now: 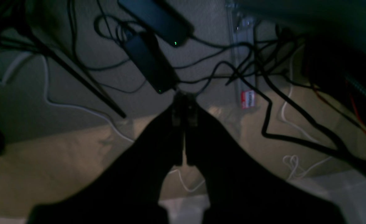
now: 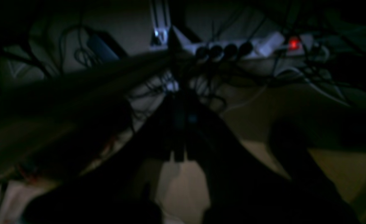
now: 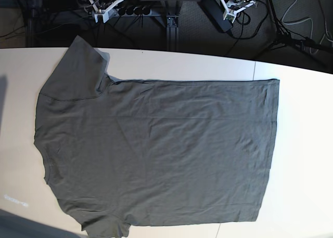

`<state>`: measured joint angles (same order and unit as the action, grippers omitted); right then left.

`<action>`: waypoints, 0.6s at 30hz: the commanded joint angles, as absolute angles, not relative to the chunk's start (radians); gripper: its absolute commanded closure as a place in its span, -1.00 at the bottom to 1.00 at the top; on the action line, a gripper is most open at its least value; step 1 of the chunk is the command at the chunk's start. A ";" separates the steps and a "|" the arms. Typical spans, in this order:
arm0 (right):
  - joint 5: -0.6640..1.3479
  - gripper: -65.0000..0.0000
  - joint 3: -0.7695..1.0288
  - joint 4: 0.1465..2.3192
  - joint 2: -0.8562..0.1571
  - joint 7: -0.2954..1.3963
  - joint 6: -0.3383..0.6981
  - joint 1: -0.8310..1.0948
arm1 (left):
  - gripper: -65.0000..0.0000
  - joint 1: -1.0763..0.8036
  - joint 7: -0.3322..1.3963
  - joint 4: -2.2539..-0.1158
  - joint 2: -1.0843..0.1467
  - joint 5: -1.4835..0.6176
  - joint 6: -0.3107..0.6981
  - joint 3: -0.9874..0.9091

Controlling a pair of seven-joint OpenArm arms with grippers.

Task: Fold the T-shirt properly
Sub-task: 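Move both grippers from rest toward the shirt's shoulder and hem corners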

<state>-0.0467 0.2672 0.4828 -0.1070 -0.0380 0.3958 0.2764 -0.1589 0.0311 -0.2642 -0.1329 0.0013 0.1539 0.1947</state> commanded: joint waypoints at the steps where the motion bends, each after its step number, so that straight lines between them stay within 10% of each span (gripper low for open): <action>1: -0.027 1.00 0.267 0.523 -0.122 -0.048 0.422 0.313 | 1.00 -0.188 0.029 -0.292 -0.155 -0.028 0.154 0.192; 18: 0.479 1.00 0.267 1.267 -0.379 0.061 0.480 0.874 | 1.00 -0.719 0.038 -1.242 -0.368 -0.569 0.698 -0.141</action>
<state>0.4751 0.2623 1.2636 -0.3660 0.0761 0.4202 0.8581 -0.7078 0.0605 -1.2320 -0.3614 -0.5598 0.6746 -0.1379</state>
